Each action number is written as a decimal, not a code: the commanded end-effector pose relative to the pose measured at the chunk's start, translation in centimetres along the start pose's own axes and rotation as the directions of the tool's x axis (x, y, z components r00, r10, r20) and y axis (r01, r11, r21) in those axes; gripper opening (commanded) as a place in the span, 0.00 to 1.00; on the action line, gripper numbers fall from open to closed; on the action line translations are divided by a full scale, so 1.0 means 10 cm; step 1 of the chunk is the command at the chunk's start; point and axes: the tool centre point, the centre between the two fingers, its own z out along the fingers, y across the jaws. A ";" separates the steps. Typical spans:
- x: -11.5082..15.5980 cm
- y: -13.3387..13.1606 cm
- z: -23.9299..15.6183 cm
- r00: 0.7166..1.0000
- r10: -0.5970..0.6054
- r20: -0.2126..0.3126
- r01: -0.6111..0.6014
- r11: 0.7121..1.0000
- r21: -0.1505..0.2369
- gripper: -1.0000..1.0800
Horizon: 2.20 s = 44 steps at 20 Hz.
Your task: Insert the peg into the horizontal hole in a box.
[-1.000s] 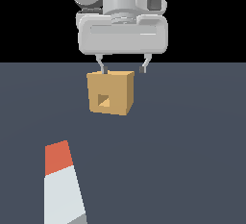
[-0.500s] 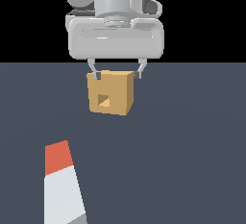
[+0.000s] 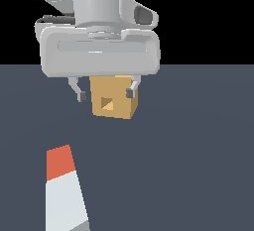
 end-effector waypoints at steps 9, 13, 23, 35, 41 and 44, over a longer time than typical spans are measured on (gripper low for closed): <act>-0.58 -0.39 0.34 0.990 -0.141 -0.007 0.141 0.990 0.000 0.96; -0.81 -0.50 0.46 0.982 -0.191 -0.010 0.191 0.982 0.000 0.96; -1.19 -0.65 0.66 0.963 -0.270 -0.014 0.270 0.963 0.000 0.96; -1.27 -0.67 0.73 0.959 -0.284 -0.015 0.284 0.959 0.000 0.96; -1.26 -0.67 0.96 0.958 -0.285 -0.015 0.285 0.958 0.000 0.96; -1.26 -0.67 1.10 0.958 -0.285 -0.015 0.285 0.958 0.000 0.96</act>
